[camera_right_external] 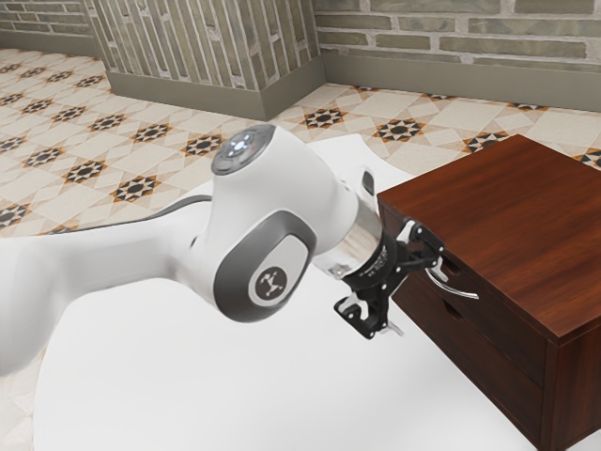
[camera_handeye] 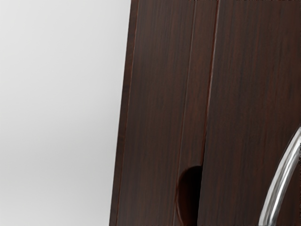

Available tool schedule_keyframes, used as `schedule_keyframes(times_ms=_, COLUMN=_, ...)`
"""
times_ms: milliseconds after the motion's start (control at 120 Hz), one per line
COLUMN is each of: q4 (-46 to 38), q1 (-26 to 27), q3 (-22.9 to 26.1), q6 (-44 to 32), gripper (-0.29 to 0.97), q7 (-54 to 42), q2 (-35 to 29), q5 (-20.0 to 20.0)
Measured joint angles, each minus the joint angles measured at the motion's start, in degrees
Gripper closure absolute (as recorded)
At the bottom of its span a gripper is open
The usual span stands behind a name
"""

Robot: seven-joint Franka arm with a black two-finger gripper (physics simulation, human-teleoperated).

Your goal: Pull the drawer handle with one arm to open the drawer

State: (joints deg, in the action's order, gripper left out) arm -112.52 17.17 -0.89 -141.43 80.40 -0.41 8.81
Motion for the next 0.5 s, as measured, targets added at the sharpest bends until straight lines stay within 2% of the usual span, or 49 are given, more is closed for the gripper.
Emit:
schedule_keyframes(times_ms=250, q4=-0.56, q1=-0.09, q3=-0.07, q6=0.16, gripper=0.30, q7=0.05, q2=-1.13, q5=0.03)
schedule_keyframes(times_ms=500, q4=-0.98, q1=-0.35, q3=-0.06, q6=0.51, gripper=0.64, q7=0.14, q2=-2.09, q5=0.01)
